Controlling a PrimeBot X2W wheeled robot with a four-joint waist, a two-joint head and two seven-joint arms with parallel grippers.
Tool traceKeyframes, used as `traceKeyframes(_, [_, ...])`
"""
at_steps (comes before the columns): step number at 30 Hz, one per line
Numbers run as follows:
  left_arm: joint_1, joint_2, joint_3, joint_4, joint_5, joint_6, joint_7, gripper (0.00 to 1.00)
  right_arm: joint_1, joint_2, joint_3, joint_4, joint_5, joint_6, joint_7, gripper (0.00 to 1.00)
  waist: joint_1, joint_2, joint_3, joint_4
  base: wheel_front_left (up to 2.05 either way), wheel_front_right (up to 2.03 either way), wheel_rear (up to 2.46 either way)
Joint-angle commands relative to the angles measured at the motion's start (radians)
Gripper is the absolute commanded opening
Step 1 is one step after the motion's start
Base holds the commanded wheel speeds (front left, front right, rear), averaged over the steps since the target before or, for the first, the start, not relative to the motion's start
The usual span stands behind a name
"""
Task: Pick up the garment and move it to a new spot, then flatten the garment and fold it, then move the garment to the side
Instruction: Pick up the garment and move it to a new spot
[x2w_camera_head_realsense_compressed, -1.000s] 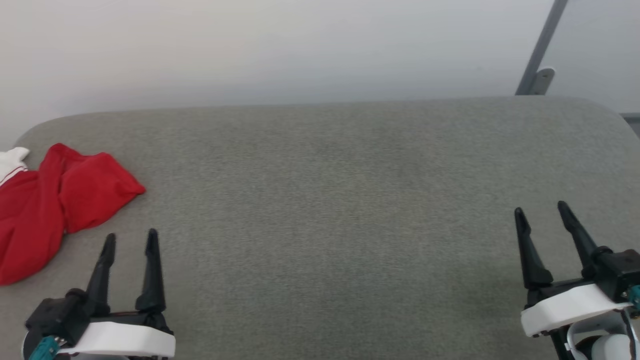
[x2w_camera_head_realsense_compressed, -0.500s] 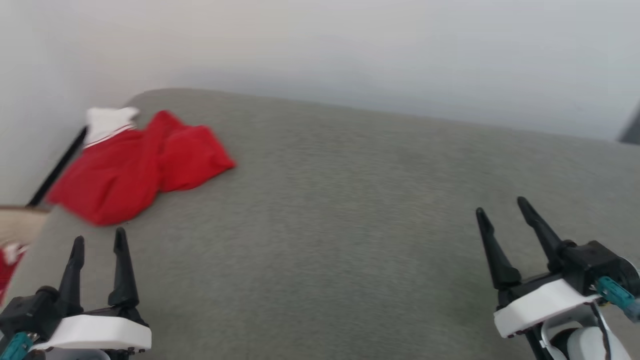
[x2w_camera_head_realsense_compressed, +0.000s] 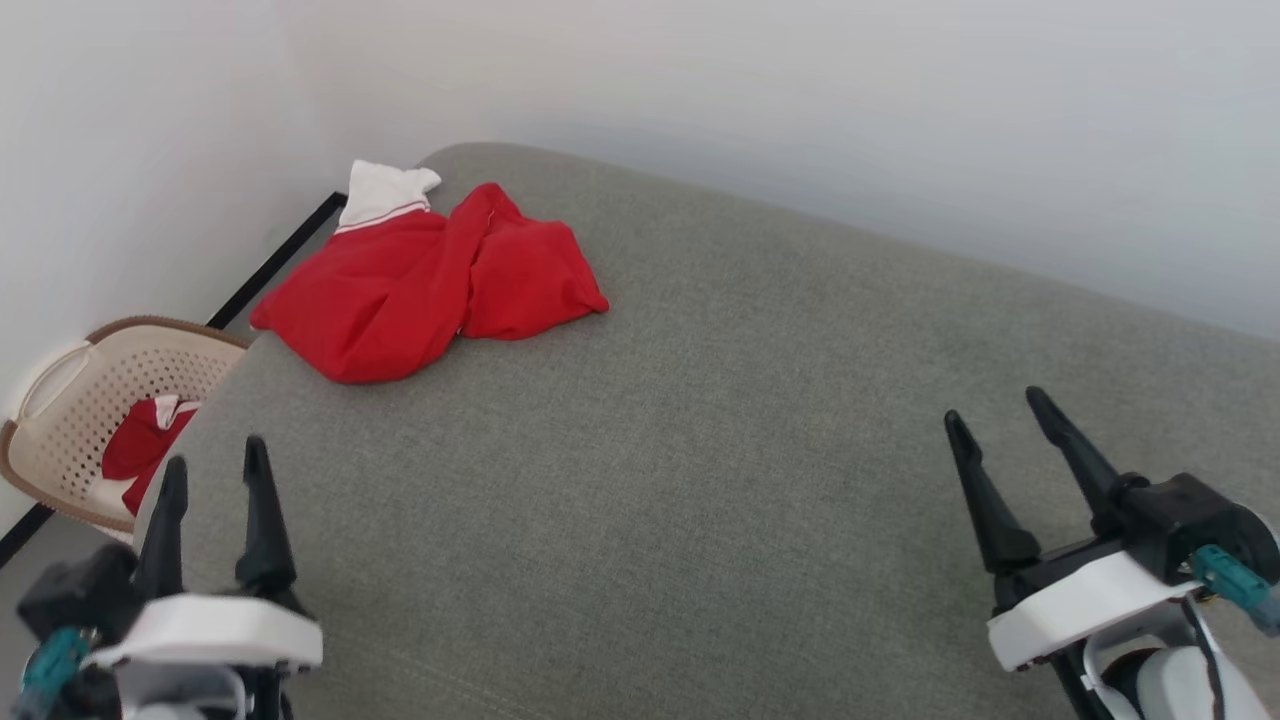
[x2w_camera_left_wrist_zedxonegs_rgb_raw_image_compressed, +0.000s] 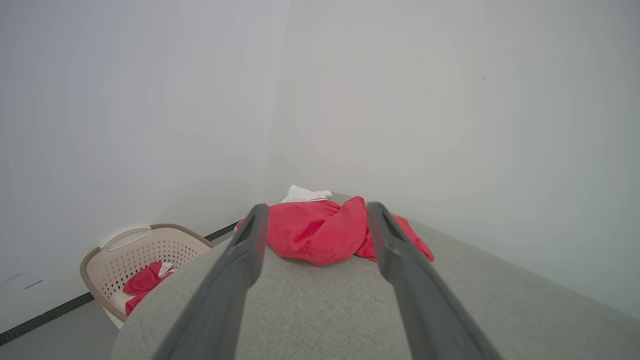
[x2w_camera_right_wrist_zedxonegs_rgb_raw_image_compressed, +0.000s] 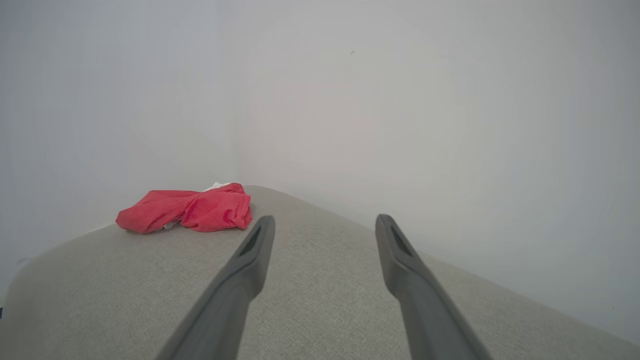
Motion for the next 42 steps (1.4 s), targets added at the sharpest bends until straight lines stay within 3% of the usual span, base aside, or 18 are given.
traceKeyframes(1, [-0.037,-0.001,-0.005,0.010,-0.003,0.007,-0.001,1.00,0.008,-0.004,-0.010,-0.010,-0.005,-0.001,0.003,1.00,0.0000,0.0000,0.011,0.007,0.00,0.00,0.00])
traceKeyframes(8, [-0.189,0.018,-0.029,0.089,-0.010,-0.011,0.016,1.00,-0.013,-0.021,-0.030,-0.067,-0.017,-0.001,0.034,1.00,0.0000,0.0000,0.083,-0.017,0.00,0.00,0.00])
traceKeyframes(21, [-0.560,0.132,-0.041,0.380,-0.034,-0.054,0.020,1.00,-0.125,-0.093,-0.028,-0.161,-0.008,-0.001,0.082,1.00,0.0000,0.0000,0.282,-0.136,0.00,0.00,0.00])
traceKeyframes(28, [-0.817,0.208,-0.055,0.652,-0.052,-0.065,0.078,1.00,-0.223,-0.146,-0.010,-0.213,0.006,-0.001,0.101,1.00,0.0000,0.0000,0.429,-0.218,0.00,0.00,0.00])
traceKeyframes(35, [-0.989,0.267,-0.044,0.918,-0.063,0.011,0.245,1.00,-0.294,-0.173,0.020,-0.246,0.025,-0.001,0.118,1.00,0.0000,0.0000,0.517,-0.291,0.00,0.00,0.00])
traceKeyframes(42, [-1.073,0.299,-0.059,1.077,-0.053,0.091,0.413,1.00,-0.327,-0.187,0.033,-0.279,0.043,-0.001,0.136,1.00,0.0000,0.0000,0.570,-0.344,0.00,0.00,0.00])
